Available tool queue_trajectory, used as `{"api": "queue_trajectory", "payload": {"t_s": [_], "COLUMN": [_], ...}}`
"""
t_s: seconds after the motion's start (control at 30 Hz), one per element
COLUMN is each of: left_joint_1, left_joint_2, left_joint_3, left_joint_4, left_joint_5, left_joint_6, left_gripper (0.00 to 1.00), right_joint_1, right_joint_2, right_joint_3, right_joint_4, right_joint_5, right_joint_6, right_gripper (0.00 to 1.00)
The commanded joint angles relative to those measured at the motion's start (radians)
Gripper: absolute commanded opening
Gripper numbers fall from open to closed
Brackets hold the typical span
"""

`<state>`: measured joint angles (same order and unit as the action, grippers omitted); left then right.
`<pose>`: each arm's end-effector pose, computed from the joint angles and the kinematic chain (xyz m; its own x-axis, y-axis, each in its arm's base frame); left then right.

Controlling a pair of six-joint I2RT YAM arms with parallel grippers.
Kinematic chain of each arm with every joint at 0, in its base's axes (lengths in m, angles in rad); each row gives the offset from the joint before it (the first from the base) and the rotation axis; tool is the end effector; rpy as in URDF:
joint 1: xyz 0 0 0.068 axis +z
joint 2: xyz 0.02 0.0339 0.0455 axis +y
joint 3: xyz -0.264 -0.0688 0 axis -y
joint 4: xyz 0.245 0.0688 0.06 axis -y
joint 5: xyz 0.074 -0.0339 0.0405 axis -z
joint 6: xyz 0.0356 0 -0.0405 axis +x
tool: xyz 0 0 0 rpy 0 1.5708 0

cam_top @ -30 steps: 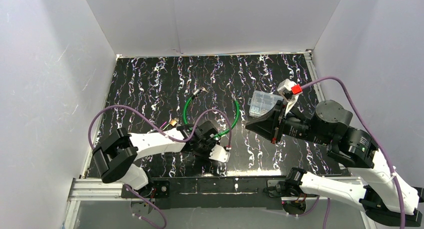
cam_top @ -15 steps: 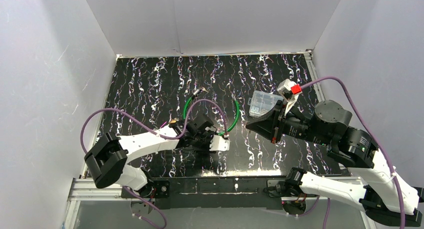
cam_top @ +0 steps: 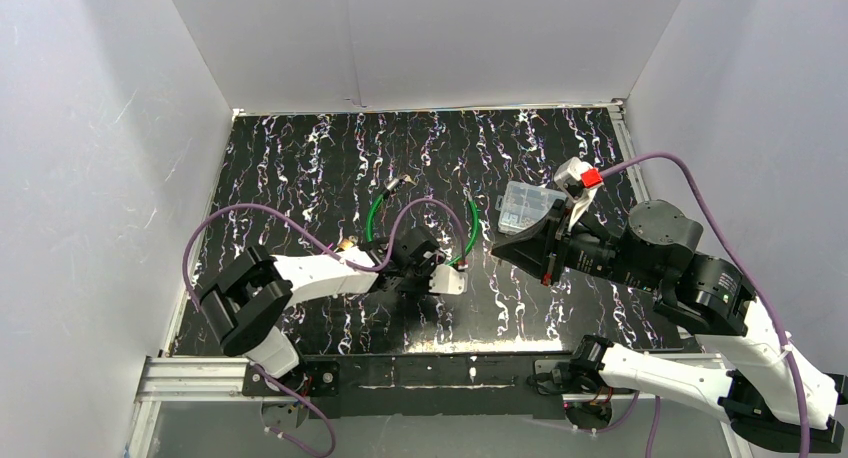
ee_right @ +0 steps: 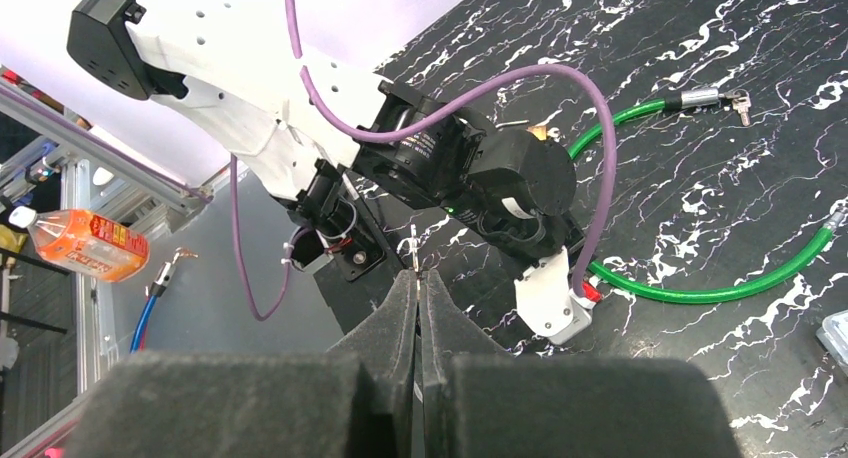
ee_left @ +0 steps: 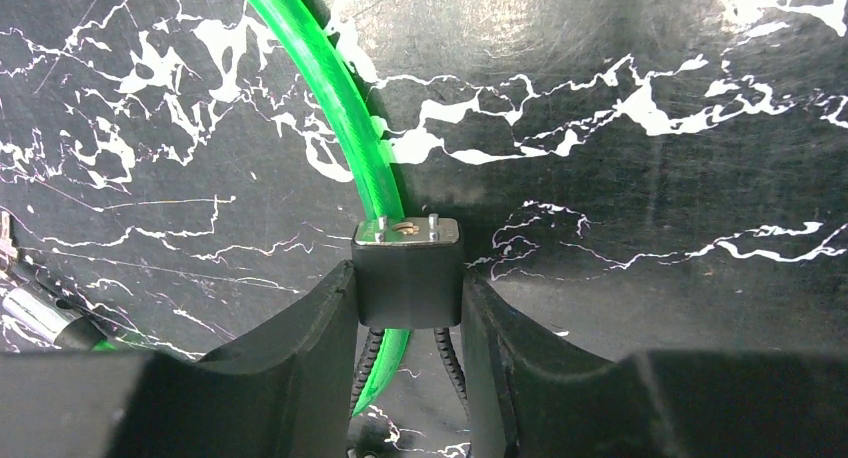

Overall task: Unlock with the key
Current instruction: Adjust the lock at the center of the board.

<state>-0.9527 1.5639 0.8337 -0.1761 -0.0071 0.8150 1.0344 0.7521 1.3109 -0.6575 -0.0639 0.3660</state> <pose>0.1789 -0.2511 0.1725 0.2783 0.8643 -0.4189 0.8892 -0.0670 0.4526 0.0553 0.0975 0.4638 -0.3656 0.0839 -0.9270 -0.8133 0.4555 0.3620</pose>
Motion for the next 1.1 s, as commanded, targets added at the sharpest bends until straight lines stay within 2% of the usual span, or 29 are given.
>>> {"api": "queue_trajectory", "payload": {"t_s": [0.0,0.03,0.1,0.13,0.17,0.2,0.23,0.27,0.3,0.33,0.43,0.53,0.67,0.77,0.93,0.97,1.03,1.07], "left_joint_1": [0.000,0.000,0.003,0.009,0.016,0.025,0.039,0.055,0.070,0.079,0.108,0.196,0.236,0.236,0.229,0.225,0.220,0.217], "left_joint_2": [0.016,0.012,-0.005,-0.015,-0.027,-0.030,-0.032,-0.034,-0.034,-0.032,-0.025,0.006,0.075,0.076,0.075,0.072,0.062,0.056], "left_joint_3": [0.053,0.068,0.094,0.106,0.121,0.142,0.166,0.189,0.211,0.226,0.262,0.328,0.390,0.353,0.275,0.260,0.224,0.205], "left_joint_4": [-0.034,-0.062,-0.126,-0.165,-0.205,-0.256,-0.300,-0.342,-0.383,-0.406,-0.438,-0.488,-0.588,-0.563,-0.557,-0.551,-0.503,-0.473], "left_joint_5": [0.004,0.035,0.110,0.163,0.224,0.256,0.312,0.363,0.434,0.447,0.451,0.500,0.555,0.570,0.553,0.545,0.506,0.485], "left_joint_6": [0.001,-0.010,-0.033,-0.043,-0.055,-0.068,-0.083,-0.099,-0.097,-0.100,-0.096,-0.105,-0.041,-0.004,0.086,0.106,0.119,0.124], "left_gripper": [0.10,0.15,0.42,0.49,0.51,0.67,0.72,0.88,0.98,0.98,0.98,0.98,0.88,0.74,0.59,0.52,0.31,0.28], "right_joint_1": [0.003,0.003,0.002,0.003,0.003,0.003,0.003,0.003,0.002,0.003,0.002,0.003,0.003,0.002,0.002,0.003,0.002,0.002], "right_joint_2": [-0.006,-0.006,-0.006,-0.008,-0.008,-0.009,-0.008,-0.008,-0.009,-0.010,-0.012,-0.012,-0.018,-0.018,-0.018,-0.018,-0.019,-0.019], "right_joint_3": [0.031,0.030,0.030,0.031,0.034,0.038,0.041,0.045,0.047,0.047,0.042,0.035,0.025,0.026,0.025,0.025,0.024,0.024], "right_joint_4": [0.018,0.017,0.016,0.014,0.012,0.009,0.007,0.003,0.001,0.000,0.006,0.013,0.020,0.021,0.014,0.015,0.017,0.018], "right_joint_5": [0.022,0.021,0.022,0.025,0.026,0.028,0.031,0.034,0.037,0.039,0.037,0.029,0.031,0.032,0.035,0.035,0.036,0.036], "right_joint_6": [-0.009,-0.008,-0.008,-0.008,-0.009,-0.011,-0.012,-0.014,-0.016,-0.016,-0.014,-0.008,-0.007,-0.007,-0.006,-0.007,-0.007,-0.007], "right_gripper": [0.01,0.01,0.01,0.01,0.01,0.01,0.01,0.01,0.01,0.01,0.01,0.01,0.01,0.01,0.01,0.01,0.01,0.01]}}
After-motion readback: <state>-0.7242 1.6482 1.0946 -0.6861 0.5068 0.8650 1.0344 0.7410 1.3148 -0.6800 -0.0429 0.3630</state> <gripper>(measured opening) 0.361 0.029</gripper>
